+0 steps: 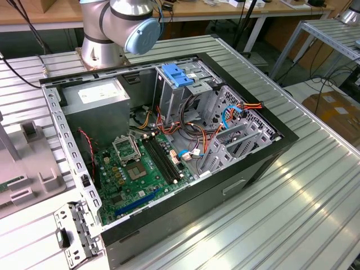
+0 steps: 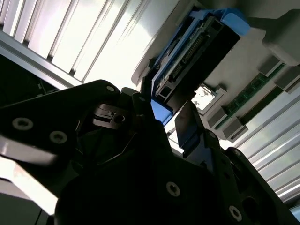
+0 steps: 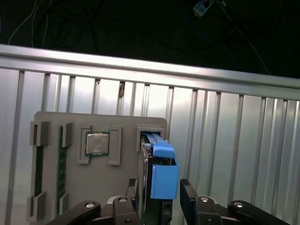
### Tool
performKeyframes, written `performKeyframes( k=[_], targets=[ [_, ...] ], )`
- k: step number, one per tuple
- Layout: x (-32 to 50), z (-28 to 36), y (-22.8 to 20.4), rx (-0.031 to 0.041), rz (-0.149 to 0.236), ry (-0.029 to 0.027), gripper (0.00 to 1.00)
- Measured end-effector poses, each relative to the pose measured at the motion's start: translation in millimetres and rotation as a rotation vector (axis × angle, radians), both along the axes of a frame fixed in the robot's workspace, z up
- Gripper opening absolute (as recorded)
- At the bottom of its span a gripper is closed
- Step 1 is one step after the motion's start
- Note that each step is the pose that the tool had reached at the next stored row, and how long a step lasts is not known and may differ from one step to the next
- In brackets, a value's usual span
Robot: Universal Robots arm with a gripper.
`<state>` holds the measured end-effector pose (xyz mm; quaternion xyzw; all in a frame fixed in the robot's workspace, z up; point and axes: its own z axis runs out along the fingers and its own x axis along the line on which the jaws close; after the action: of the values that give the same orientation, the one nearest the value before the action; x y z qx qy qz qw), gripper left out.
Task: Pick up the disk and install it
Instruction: 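Pick up the disk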
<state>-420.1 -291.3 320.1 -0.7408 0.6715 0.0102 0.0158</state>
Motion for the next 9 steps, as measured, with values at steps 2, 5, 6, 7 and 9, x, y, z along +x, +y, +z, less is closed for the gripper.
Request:
performKeyframes(
  k=[2,5,6,7,9],
  targets=[
    [-0.5,-5.7,0.0,0.0002,0.0,0.0,0.48],
    [-0.6,-12.6,0.0,0.0002,0.0,0.0,0.48],
    [-0.7,-14.4,0.0,0.0002,0.0,0.0,0.48],
    [-0.7,-16.0,0.0,0.0002,0.0,0.0,0.48],
    [-1.1,-20.3,0.0,0.0002,0.0,0.0,0.48]
  ],
)
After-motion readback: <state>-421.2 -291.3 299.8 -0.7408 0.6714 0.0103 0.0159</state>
